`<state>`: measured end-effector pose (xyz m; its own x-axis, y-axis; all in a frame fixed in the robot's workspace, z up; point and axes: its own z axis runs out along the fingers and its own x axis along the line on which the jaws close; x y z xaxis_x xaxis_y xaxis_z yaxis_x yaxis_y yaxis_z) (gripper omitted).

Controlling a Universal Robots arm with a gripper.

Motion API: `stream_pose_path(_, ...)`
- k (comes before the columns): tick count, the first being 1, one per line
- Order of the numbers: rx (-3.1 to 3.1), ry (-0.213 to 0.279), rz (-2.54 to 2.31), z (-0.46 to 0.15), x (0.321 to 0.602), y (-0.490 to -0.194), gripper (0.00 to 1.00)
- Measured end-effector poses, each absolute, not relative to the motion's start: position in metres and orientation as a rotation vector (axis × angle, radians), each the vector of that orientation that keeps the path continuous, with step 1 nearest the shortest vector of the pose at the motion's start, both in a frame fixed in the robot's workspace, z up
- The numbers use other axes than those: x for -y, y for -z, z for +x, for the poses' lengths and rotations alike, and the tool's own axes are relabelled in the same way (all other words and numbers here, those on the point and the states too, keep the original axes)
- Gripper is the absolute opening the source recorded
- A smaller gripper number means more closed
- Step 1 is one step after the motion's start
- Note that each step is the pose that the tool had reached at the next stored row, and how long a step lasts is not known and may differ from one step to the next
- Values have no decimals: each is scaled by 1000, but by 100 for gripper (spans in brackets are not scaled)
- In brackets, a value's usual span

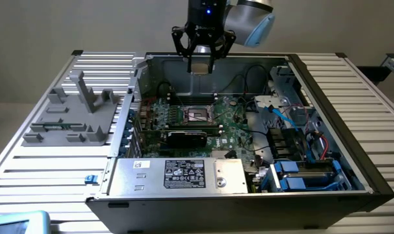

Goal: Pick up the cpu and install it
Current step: 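Place the cpu into insertion slot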

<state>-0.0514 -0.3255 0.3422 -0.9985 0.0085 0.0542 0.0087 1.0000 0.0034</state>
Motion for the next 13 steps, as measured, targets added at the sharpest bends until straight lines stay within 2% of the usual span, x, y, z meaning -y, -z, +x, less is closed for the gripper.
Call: stream_pose_path(13,3084,9,-148,-51,325,-342,55)
